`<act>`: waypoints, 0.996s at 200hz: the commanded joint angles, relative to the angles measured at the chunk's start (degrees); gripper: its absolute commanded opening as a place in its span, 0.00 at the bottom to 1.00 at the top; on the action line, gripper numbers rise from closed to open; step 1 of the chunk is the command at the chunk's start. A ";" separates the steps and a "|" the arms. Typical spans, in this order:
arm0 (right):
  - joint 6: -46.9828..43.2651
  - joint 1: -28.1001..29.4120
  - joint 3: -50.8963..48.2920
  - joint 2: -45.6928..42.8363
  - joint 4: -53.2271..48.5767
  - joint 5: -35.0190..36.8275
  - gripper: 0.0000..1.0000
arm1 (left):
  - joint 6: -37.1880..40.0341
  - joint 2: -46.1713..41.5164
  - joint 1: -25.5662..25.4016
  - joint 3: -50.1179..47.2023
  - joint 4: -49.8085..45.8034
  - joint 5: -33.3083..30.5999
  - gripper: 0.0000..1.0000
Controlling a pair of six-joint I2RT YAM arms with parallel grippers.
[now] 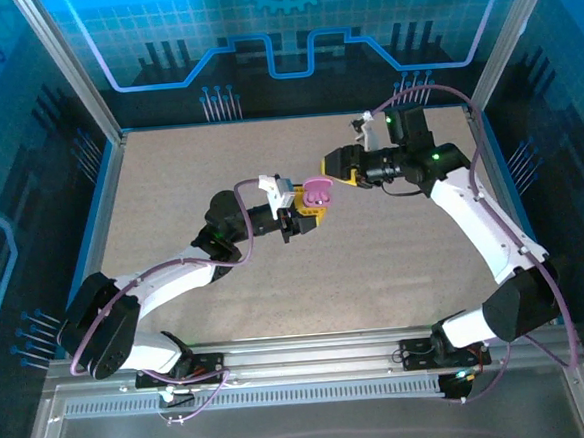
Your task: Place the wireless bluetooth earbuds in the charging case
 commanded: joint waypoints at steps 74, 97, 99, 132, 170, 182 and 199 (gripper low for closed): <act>-2.04 -0.07 -4.50 -4.44 -0.32 -8.27 0.59 | 0.73 -1.76 -0.32 1.87 1.98 -0.11 0.31; 0.84 -1.09 -8.46 -5.68 4.45 -12.40 0.59 | 0.43 -1.85 -0.37 1.64 2.62 -0.02 0.31; 1.03 -1.16 -8.75 -5.72 4.84 -12.68 0.59 | 0.37 -1.85 -0.37 1.62 2.69 -0.02 0.31; 4.44 -0.87 -12.05 -5.47 10.47 -20.77 0.60 | -0.97 -1.33 -0.30 1.46 4.70 0.16 0.31; 8.03 0.13 -13.55 -4.64 15.52 -23.67 0.56 | -1.73 -0.32 -0.30 1.96 5.82 0.97 0.32; 8.91 0.21 -13.84 -4.03 16.48 -24.19 0.52 | -1.83 -0.10 -0.34 1.90 6.09 0.95 0.32; 9.84 0.65 -14.32 -3.42 17.78 -24.93 0.47 | -1.72 -0.09 -0.36 1.95 5.88 0.79 0.33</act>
